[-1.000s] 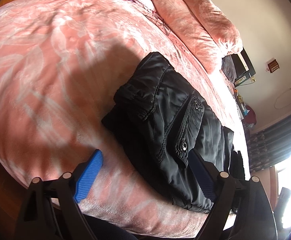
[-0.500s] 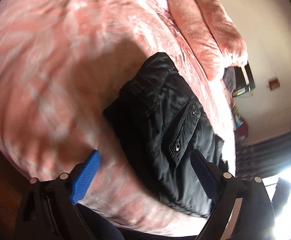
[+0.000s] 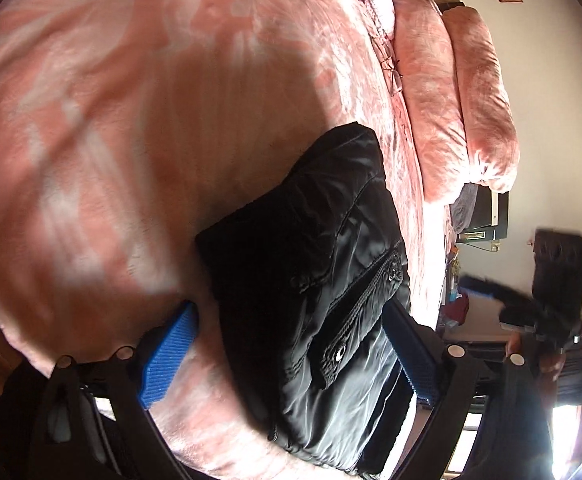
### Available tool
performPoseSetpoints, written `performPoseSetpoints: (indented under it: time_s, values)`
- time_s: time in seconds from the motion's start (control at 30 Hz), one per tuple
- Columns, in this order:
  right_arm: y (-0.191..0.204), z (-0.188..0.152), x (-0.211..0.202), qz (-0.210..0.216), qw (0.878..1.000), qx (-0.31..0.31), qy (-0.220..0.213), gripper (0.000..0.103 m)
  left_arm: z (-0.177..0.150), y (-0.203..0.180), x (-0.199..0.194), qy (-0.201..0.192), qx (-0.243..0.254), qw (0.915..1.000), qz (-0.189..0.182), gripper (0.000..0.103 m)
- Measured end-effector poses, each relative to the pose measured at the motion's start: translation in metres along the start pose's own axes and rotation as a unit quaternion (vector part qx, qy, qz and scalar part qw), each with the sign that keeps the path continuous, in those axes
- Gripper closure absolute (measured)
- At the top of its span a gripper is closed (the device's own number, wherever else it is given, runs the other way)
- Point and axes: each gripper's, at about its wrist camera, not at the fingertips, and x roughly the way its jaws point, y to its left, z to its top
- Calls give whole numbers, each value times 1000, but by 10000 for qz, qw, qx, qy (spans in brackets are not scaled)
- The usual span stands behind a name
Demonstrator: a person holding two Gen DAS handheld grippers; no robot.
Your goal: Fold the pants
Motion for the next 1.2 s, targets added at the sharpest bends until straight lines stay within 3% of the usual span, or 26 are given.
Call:
performPoseSetpoints:
  time_s: [0.23,0.53,0.73,0.8,0.83,0.9,1.0,1.07,1.2]
  values:
    - [-8,82,59,257,9963,-532,619,12,0,3,2,-104,-160,9997,130,14]
    - [-12,135,118,717,9833,-965,1369,12,4,12,4,-166,-614,9980,-55,14]
    - [-12,148,133,1003,9735,-1114,1728,11,5,22,-1,-116,-845,9963,69,42]
    - [-13,149,130,1052,9722,-1127,1762,15,6,22,-1,-69,-855,9963,6,55]
    - [-12,149,129,1073,9713,-1149,1786,23,6,21,-1,-46,-852,9964,-30,58]
    - [-9,148,129,1209,9672,-1175,1899,33,6,18,-1,-64,-841,9964,-12,61]
    - [-4,145,132,1053,9670,-1257,1950,51,5,16,-2,-94,-795,9968,23,64]
    - [-6,146,126,1040,9681,-1247,1907,68,5,15,-4,-104,-792,9968,-3,66]
    - [0,141,109,1010,9700,-1339,1758,74,5,4,-10,-155,-628,9979,9,68]
